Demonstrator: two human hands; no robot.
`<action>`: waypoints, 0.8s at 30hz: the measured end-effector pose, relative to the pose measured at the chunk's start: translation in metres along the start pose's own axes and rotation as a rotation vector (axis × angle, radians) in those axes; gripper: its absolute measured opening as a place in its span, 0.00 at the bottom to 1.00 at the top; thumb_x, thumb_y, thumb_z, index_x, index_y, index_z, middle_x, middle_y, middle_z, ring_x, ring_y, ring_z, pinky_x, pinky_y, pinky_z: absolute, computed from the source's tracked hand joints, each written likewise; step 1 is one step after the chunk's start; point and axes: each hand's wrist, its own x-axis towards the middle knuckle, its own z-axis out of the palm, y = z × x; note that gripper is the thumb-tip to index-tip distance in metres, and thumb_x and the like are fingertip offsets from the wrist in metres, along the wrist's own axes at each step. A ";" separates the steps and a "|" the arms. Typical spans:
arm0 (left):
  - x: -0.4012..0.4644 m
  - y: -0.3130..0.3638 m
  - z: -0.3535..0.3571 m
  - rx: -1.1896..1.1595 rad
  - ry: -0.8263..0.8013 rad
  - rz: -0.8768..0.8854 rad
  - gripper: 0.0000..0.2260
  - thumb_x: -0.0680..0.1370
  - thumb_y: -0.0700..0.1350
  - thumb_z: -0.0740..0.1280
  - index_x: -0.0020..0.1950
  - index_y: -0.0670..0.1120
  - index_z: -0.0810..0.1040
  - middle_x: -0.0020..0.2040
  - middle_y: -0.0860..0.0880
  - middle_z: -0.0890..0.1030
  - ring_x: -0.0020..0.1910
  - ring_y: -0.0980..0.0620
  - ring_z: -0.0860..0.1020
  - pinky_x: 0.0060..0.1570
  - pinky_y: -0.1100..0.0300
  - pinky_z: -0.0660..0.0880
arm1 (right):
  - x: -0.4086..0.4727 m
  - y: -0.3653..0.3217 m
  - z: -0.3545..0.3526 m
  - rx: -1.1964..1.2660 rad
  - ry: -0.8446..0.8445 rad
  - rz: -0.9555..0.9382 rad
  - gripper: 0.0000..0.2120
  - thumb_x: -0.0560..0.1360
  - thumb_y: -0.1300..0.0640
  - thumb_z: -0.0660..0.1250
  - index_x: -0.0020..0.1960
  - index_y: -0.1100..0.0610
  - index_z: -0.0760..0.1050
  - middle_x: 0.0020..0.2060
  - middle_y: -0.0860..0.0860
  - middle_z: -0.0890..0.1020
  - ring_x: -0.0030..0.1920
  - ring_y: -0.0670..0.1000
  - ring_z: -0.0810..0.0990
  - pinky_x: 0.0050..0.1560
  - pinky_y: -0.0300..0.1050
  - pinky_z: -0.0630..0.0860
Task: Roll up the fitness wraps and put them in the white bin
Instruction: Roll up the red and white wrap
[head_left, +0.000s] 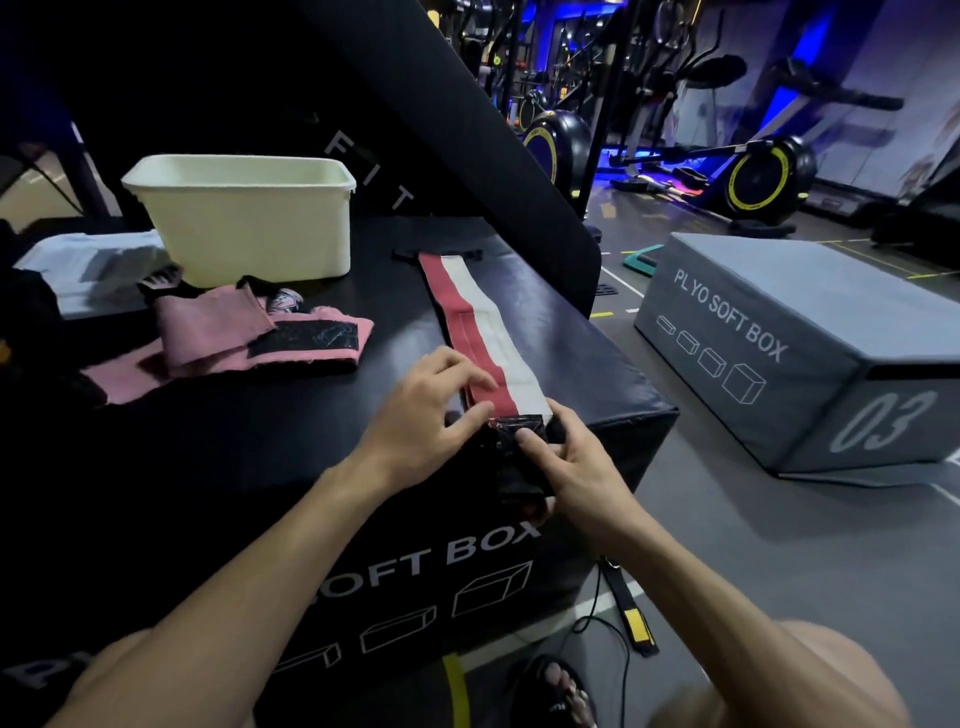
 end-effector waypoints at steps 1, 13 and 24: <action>-0.012 0.009 -0.003 -0.028 0.071 0.005 0.04 0.78 0.46 0.74 0.52 0.50 0.83 0.50 0.56 0.79 0.50 0.58 0.78 0.53 0.64 0.73 | -0.001 -0.001 0.001 0.017 -0.003 0.002 0.18 0.83 0.56 0.65 0.71 0.45 0.68 0.49 0.64 0.85 0.49 0.74 0.82 0.39 0.75 0.78; -0.071 0.048 0.026 -0.778 -0.050 -0.607 0.10 0.77 0.41 0.75 0.55 0.46 0.76 0.44 0.41 0.85 0.40 0.42 0.86 0.31 0.53 0.80 | -0.008 -0.008 -0.007 0.041 -0.070 0.058 0.09 0.83 0.58 0.66 0.63 0.51 0.73 0.42 0.63 0.86 0.29 0.55 0.81 0.26 0.44 0.77; -0.072 0.049 0.040 -0.897 0.083 -0.546 0.12 0.76 0.33 0.74 0.56 0.43 0.78 0.41 0.46 0.85 0.38 0.44 0.85 0.35 0.57 0.81 | -0.015 -0.013 -0.030 -0.357 -0.057 0.077 0.18 0.77 0.48 0.73 0.34 0.57 0.76 0.24 0.49 0.76 0.25 0.48 0.74 0.25 0.40 0.69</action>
